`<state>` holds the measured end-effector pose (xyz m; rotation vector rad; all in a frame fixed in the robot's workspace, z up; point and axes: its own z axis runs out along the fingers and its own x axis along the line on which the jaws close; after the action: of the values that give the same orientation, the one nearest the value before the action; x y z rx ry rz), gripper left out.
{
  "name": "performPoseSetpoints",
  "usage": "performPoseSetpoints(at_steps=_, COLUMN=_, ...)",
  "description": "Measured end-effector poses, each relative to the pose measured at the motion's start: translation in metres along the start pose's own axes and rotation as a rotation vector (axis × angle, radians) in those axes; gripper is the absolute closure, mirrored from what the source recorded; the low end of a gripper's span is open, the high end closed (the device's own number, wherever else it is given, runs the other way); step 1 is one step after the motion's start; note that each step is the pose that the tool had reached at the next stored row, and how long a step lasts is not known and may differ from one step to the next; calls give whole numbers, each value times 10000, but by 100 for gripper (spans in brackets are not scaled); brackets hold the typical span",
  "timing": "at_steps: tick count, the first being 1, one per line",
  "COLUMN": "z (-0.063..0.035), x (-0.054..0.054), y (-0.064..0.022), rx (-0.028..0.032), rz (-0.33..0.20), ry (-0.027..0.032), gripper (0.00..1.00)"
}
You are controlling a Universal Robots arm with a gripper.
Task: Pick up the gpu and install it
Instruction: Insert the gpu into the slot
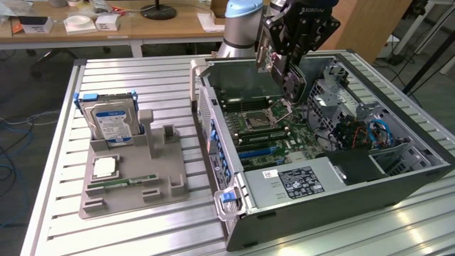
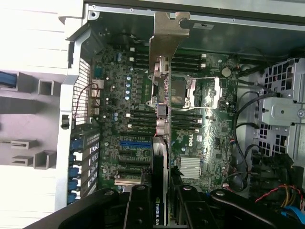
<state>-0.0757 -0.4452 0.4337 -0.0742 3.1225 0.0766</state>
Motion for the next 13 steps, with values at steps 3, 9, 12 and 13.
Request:
performPoseSetpoints(at_steps=3, z=0, x=0, y=0, rx=0, rz=-32, ry=1, gripper=74)
performPoseSetpoints(at_steps=9, z=0, x=0, y=0, rx=-2, rz=-123, ry=6, gripper=74)
performPoseSetpoints(at_steps=12, z=0, x=0, y=0, rx=-3, rz=-191, ry=9, gripper=74)
performPoseSetpoints(at_steps=13, z=0, x=0, y=0, rx=-4, rz=-216, ry=11, gripper=74)
